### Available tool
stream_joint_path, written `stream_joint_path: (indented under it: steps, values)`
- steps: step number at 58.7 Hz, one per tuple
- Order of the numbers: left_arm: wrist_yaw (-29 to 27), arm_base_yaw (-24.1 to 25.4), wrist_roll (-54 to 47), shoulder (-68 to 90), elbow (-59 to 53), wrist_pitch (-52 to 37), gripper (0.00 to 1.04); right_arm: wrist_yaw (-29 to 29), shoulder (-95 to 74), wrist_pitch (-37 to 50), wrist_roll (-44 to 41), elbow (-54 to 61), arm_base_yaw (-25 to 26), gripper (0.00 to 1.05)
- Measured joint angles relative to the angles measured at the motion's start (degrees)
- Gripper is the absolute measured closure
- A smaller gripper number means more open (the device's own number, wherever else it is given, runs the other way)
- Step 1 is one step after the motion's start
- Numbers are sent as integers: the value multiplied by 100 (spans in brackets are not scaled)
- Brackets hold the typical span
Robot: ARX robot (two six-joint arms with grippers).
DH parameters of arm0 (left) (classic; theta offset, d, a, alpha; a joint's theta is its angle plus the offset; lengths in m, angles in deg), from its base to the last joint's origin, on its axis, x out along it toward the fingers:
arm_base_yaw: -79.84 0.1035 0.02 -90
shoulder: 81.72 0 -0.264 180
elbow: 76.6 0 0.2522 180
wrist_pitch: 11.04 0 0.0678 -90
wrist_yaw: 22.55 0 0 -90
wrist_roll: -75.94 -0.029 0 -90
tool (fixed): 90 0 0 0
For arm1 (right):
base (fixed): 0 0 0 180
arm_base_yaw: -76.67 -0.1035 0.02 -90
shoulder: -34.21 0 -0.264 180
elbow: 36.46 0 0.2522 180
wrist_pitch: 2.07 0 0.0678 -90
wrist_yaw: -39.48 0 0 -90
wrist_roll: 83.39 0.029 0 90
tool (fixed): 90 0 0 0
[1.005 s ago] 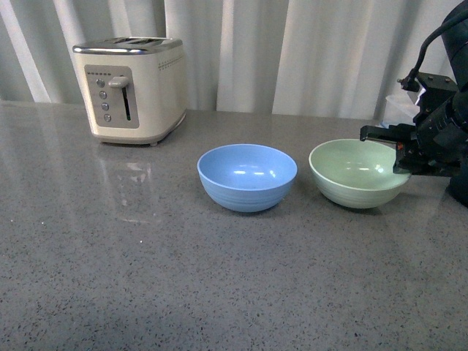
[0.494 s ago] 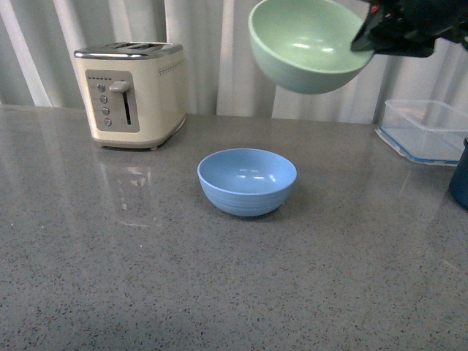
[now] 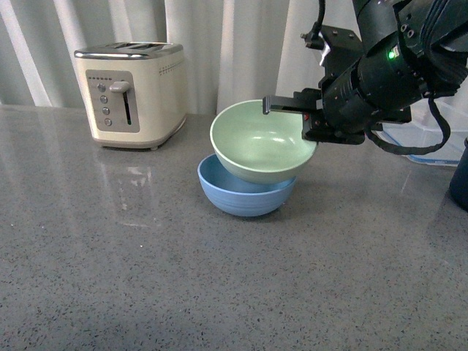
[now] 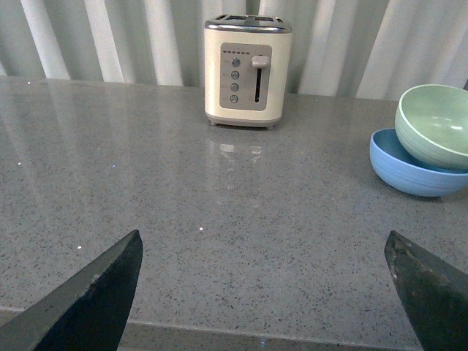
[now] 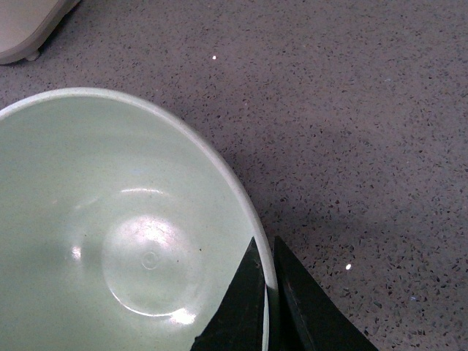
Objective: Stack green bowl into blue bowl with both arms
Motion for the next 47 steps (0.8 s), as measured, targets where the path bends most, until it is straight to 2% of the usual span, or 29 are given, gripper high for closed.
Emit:
stream_joint_path:
  steps: [3,17,20,24,26,28,30,42,47]
  values:
    - [0,0,0,0,0,0,7,0,-4,4,-22,0,0,100]
    - [0,0,0,0,0,0,7,243,315,455,149,155,52,64]
    - [0,0,0,0,0,0,7,273,678,1058,332,492,122,54]
    - [-2,0,0,0,0,0,7,501,1451,2618,525,1344,267,38]
    - [0,0,0,0,0,0,7,-81,1860,3182,306,1690,275,43]
    - [4,0,0,0,0,0,7,-892,2249,3580,-142,2083,334,52]
    - [9,0,0,0,0,0,7,-1093,2579,3862,-463,2555,420,61]
    - [2,0,0,0,0,0,7,-765,3445,4645,-957,4787,835,104]
    - [2,0,0,0,0,0,7,-632,3956,4872,-979,5392,986,104]
